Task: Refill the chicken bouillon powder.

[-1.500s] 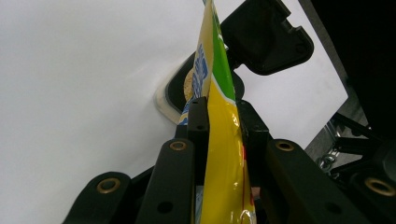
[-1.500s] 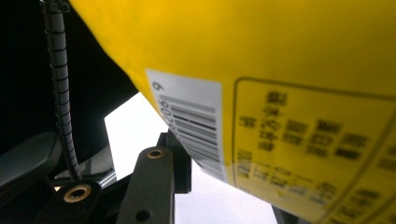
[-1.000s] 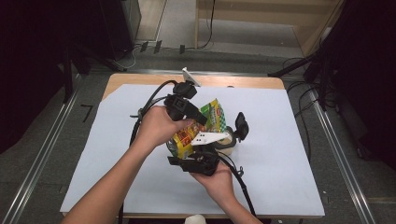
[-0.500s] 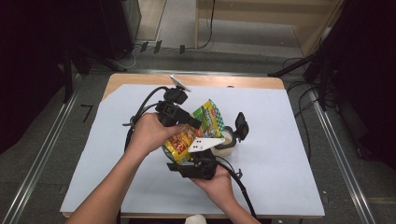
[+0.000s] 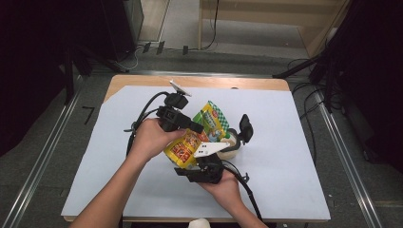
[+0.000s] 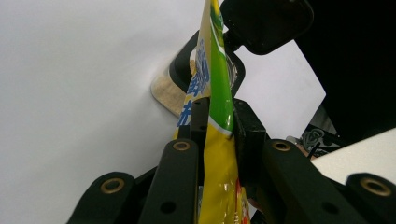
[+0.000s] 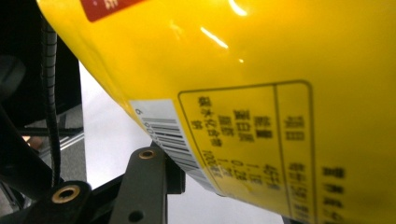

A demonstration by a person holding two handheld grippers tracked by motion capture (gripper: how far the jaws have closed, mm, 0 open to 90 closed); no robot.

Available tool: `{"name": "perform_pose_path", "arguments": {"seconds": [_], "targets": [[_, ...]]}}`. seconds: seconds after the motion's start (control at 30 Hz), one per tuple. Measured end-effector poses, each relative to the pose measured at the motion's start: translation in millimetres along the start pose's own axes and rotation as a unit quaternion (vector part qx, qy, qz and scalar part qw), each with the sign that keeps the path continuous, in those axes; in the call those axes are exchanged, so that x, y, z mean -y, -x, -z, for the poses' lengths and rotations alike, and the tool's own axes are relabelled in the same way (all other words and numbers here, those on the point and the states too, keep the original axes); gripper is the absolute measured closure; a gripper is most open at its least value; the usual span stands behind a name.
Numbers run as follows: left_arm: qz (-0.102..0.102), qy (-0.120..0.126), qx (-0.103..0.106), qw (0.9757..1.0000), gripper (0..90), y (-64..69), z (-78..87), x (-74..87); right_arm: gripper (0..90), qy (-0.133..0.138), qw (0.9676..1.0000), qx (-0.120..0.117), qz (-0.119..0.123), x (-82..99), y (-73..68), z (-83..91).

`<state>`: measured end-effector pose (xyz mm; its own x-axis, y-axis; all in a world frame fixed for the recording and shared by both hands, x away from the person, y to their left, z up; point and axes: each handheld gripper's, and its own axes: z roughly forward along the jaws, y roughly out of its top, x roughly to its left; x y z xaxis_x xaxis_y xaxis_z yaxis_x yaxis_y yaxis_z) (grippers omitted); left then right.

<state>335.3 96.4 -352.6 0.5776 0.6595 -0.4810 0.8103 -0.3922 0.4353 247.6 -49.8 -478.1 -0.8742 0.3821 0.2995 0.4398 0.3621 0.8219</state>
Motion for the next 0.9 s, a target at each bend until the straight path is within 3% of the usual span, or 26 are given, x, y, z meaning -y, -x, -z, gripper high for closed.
{"name": "perform_pose_path", "arguments": {"seconds": [0.27, 0.47, 0.83, 0.9], "targets": [[0.001, 0.004, 0.019, 0.9998, 84.1, -10.4, 0.4, 11.0, 61.5, -0.022, 0.9995, 0.011, 0.022, 6.7, -0.1, -1.6], [-0.003, 0.023, 0.032, 0.9992, 84.3, -14.6, 4.5, 20.8, 58.2, -0.028, 0.9989, 0.019, 0.034, 8.8, -0.5, -3.6], [-0.012, 0.057, 0.059, 0.9965, 86.8, -25.6, 16.6, 34.7, 49.7, -0.014, 0.9985, 0.039, 0.035, 9.6, 0.5, -3.2], [-0.015, 0.061, 0.057, 0.9964, 87.3, -27.2, 19.3, 35.3, 49.5, -0.012, 0.9986, 0.042, 0.029, 9.0, 1.3, -1.1]]}}
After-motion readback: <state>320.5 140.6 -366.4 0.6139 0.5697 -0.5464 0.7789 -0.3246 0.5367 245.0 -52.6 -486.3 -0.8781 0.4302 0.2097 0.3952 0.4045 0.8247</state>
